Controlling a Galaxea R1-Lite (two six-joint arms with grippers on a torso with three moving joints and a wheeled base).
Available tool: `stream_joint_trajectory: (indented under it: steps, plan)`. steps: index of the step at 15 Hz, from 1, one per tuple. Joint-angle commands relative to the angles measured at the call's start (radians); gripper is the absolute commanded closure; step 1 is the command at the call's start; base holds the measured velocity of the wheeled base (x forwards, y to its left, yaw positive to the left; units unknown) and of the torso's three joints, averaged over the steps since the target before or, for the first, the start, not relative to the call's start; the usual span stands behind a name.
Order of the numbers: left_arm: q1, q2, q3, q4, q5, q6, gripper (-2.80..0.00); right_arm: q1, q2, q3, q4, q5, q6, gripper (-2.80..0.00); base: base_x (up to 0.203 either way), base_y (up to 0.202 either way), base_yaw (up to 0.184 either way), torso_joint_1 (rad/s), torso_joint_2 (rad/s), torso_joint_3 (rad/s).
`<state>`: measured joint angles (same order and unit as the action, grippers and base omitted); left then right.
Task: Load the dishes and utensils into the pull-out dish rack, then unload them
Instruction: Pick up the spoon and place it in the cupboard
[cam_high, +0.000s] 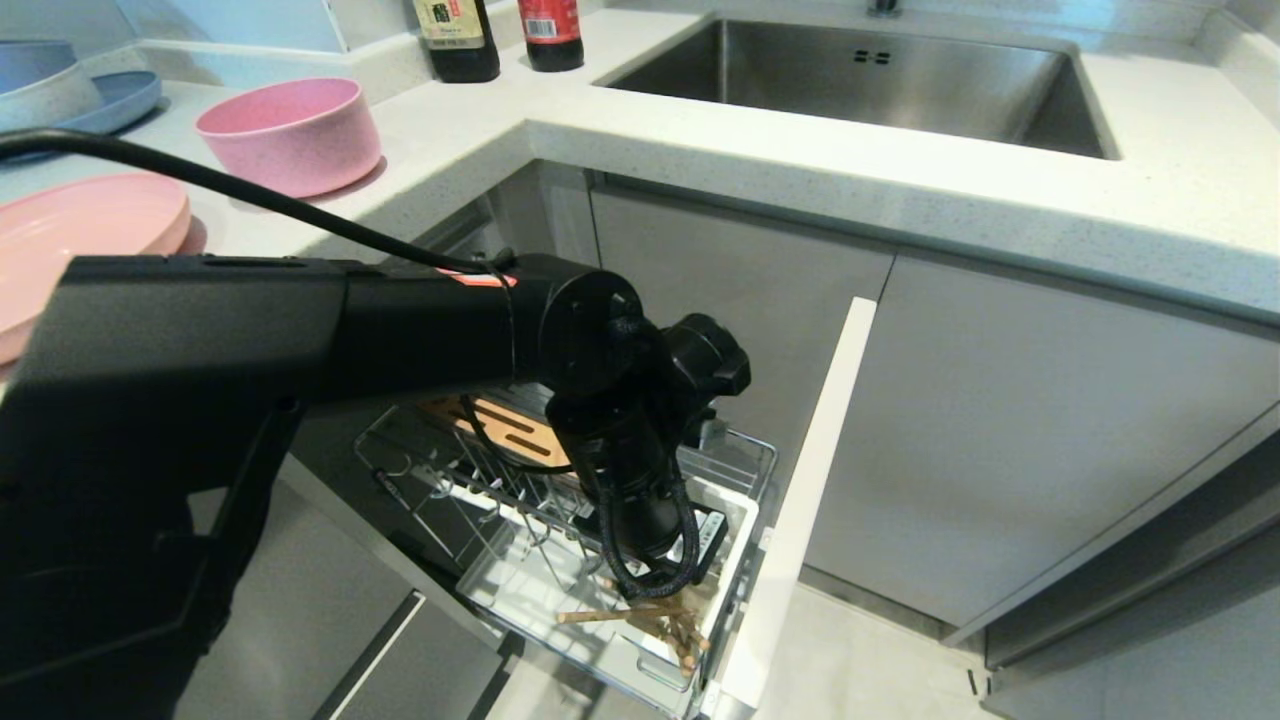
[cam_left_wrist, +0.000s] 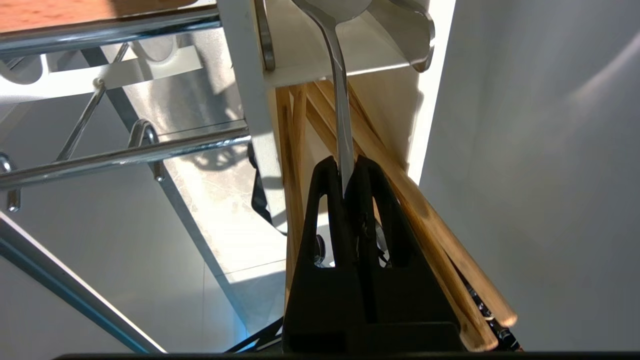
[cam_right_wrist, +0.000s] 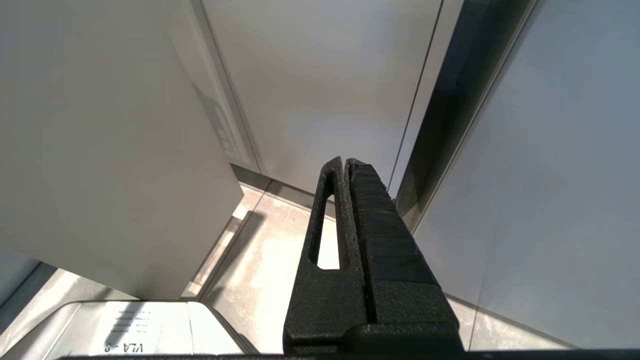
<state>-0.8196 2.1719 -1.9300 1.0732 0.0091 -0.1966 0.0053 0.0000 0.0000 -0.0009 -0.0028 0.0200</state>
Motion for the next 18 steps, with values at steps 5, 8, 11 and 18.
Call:
stream_joint_trajectory:
  steps: [5, 8, 11, 18]
  plan:
    - [0.005, 0.02, -0.001, -0.015, 0.003, -0.001, 0.0, 0.001, 0.0, 0.002, 0.001, 0.0, 0.0, 0.0, 0.0, 0.0, 0.0, 0.0, 0.0, 0.0]
    - [0.005, 0.022, -0.001, -0.013, 0.005, 0.002, 0.0, 0.001, 0.0, 0.002, 0.0, 0.0, 0.0, 0.0, 0.0, 0.0, 0.0, 0.0, 0.0, 0.0]
    - [0.005, 0.022, 0.0, -0.01, 0.023, 0.0, 0.0, 0.001, 0.0, 0.002, -0.001, 0.0, 0.0, 0.0, 0.0, 0.0, 0.0, 0.0, 0.0, 0.0]
    - [0.003, 0.014, 0.0, -0.009, 0.025, -0.001, -2.8, 0.001, 0.0, 0.002, 0.0, 0.0, 0.0, 0.0, 0.0, 0.0, 0.0, 0.0, 0.0, 0.0]
